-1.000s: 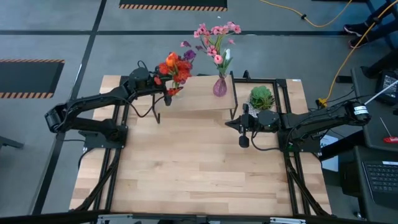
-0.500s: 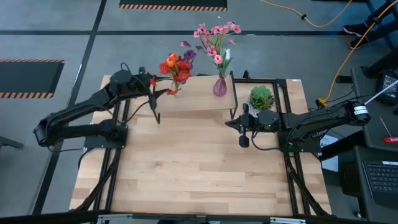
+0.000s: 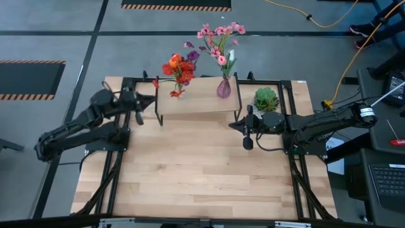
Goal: Pick and place flowers into a vace then onto a shelf
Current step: Return to Home Position
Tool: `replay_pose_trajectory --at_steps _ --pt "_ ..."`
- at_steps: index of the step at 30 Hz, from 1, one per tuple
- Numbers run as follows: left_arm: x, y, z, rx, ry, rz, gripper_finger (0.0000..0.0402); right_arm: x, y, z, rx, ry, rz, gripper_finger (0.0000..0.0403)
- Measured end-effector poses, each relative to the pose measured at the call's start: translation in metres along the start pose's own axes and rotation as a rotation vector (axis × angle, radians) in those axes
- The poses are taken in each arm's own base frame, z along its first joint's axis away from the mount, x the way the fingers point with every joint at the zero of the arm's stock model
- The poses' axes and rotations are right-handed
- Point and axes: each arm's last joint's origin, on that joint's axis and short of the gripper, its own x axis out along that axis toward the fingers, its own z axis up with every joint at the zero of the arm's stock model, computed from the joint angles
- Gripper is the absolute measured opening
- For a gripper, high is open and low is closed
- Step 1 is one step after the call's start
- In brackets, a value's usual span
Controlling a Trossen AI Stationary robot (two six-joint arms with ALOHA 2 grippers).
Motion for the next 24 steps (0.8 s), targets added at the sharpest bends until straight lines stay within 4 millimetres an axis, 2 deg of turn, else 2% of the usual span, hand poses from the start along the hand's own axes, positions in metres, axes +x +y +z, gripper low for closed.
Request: replay_pose_trajectory --at_steps 4,10,15,17,24 --pt "-0.02 -0.005 -0.014 -0.006 -0.087 0.002 0.0005 0.0 0.0 0.001 0.002 -0.009 0.0 0.001" --pt "-0.035 -0.01 -0.04 -0.039 -0.175 0.004 0.0002 0.0 0.0 0.002 0.001 -0.019 0.0 0.001" --pt "-0.024 -0.01 -0.056 -0.063 -0.162 -0.015 0.0002 0.0 0.0 0.003 0.006 -0.03 0.0 0.001" --pt "-0.019 -0.012 -0.068 -0.093 -0.146 -0.038 0.0002 0.0 0.0 0.002 0.005 -0.035 0.0 0.001" --pt "-0.011 -0.016 -0.094 -0.084 -0.164 -0.063 0.0002 -0.002 -0.001 -0.011 0.021 -0.102 0.002 0.001"
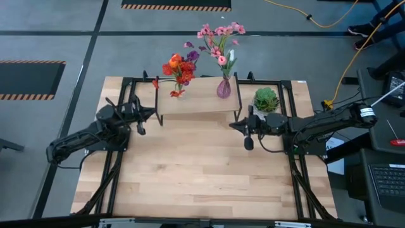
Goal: Pick and place flowers into a vace then onto a shelf
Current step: Return to Home Position
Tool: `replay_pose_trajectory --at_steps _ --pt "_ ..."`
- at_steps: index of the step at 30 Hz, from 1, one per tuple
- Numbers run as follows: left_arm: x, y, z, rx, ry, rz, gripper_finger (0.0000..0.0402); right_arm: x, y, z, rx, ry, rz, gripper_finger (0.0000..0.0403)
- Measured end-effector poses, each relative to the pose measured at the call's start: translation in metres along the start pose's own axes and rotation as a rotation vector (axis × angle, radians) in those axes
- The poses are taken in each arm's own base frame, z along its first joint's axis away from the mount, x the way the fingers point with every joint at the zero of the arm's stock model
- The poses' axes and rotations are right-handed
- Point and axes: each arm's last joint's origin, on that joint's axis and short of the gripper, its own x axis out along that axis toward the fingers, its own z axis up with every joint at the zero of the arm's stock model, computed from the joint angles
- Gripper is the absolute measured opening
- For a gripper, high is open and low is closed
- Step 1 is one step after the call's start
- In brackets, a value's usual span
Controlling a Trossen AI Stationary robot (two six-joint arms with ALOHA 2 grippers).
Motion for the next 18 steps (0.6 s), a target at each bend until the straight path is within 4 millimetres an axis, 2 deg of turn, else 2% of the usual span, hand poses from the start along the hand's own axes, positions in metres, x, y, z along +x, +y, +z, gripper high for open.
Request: replay_pose_trajectory --at_steps 3,9,14,18 --pt "0.001 0.0 -0.007 0.0 -0.015 0.017 0.0003 -0.003 -0.001 -0.007 -0.004 0.005 -0.002 0.001" --pt "0.002 -0.002 -0.008 0.018 -0.005 0.027 0.0001 -0.013 -0.008 -0.001 -0.028 -0.016 -0.025 0.001" --pt "0.002 -0.003 -0.008 0.02 0.0 0.063 0.0003 -0.036 -0.015 0.008 -0.075 -0.036 -0.044 0.001" --pt "0.002 -0.004 -0.008 0.024 0.0 0.048 0.0003 -0.055 -0.019 -0.002 -0.078 -0.105 -0.053 0.001"
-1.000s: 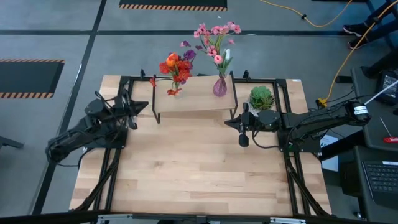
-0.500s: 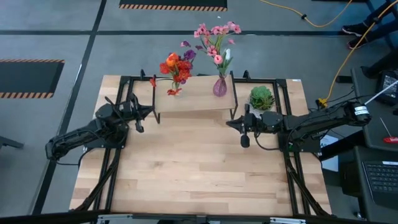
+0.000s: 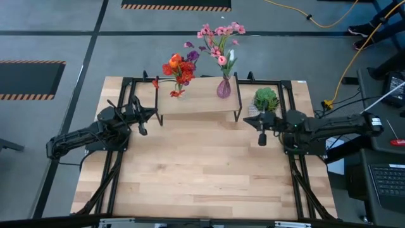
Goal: Pick and place flowers into a vace then onto a shelf
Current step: Return to Home Position
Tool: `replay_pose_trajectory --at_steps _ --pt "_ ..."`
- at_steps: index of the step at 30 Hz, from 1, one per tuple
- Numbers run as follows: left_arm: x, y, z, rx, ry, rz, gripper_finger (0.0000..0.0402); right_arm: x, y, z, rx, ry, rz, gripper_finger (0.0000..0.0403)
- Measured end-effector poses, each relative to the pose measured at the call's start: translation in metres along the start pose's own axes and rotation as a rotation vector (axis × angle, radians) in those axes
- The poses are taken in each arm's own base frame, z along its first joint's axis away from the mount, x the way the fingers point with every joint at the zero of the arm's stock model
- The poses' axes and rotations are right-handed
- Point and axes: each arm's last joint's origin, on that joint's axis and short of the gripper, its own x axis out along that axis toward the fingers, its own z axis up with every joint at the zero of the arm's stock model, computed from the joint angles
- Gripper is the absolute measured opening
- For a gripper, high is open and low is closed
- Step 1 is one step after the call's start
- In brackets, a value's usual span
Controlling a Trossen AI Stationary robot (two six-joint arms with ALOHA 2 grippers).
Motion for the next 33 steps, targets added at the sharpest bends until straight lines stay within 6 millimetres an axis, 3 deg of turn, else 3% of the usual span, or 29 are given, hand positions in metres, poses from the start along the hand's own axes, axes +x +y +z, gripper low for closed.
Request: replay_pose_trajectory --at_steps 8,17,24,33 --pt "0.0 0.0 0.0 -0.014 0.0 0.021 0.0003 -0.03 -0.004 -0.027 0.049 -0.131 -0.008 0.001" --pt "0.0 0.001 0.001 -0.007 -0.009 0.036 0.0003 -0.041 -0.002 -0.054 0.019 -0.13 0.041 0.001" --pt "0.0 0.002 0.001 -0.007 -0.006 0.073 0.0003 -0.044 -0.003 -0.052 0.034 -0.152 0.042 0.001" --pt "0.0 0.002 0.001 -0.034 -0.007 0.073 0.0003 -0.043 -0.003 -0.053 0.233 -0.143 0.058 0.001"
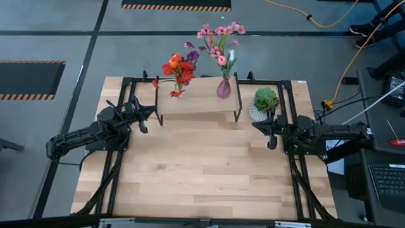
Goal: Pick and place flowers into a vace then onto a shelf
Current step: Return to Home Position
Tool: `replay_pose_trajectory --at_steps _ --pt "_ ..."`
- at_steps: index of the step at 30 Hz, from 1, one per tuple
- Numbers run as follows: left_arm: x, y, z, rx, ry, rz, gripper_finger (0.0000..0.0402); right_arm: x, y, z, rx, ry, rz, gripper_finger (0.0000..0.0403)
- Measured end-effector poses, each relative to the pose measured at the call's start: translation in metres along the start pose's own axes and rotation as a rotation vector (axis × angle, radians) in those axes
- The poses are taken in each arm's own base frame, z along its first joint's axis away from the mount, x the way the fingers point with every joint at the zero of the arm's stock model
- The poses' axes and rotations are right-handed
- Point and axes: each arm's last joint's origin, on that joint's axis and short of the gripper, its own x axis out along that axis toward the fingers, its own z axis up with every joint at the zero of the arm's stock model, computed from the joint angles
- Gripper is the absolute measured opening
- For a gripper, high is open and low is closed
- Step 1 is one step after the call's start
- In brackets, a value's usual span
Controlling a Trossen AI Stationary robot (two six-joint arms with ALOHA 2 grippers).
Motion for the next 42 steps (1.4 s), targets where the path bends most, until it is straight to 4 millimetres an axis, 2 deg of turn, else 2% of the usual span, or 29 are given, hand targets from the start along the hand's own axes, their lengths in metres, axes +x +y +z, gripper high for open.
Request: replay_pose_trajectory --at_steps 21,33,42 --pt "0.0 0.0 0.0 -0.009 0.0 -0.001 0.0003 0.0 0.0 0.0001 -0.004 0.0 0.0 0.001" --pt "0.0 0.0 0.0 -0.009 0.0 -0.001 0.0003 -0.0046 0.0055 -0.0044 -0.148 0.04 0.061 0.001" --pt "0.0 0.0 -0.0001 -0.009 0.001 -0.001 0.0004 -0.0086 0.0047 -0.0067 -0.115 0.06 0.062 0.001"
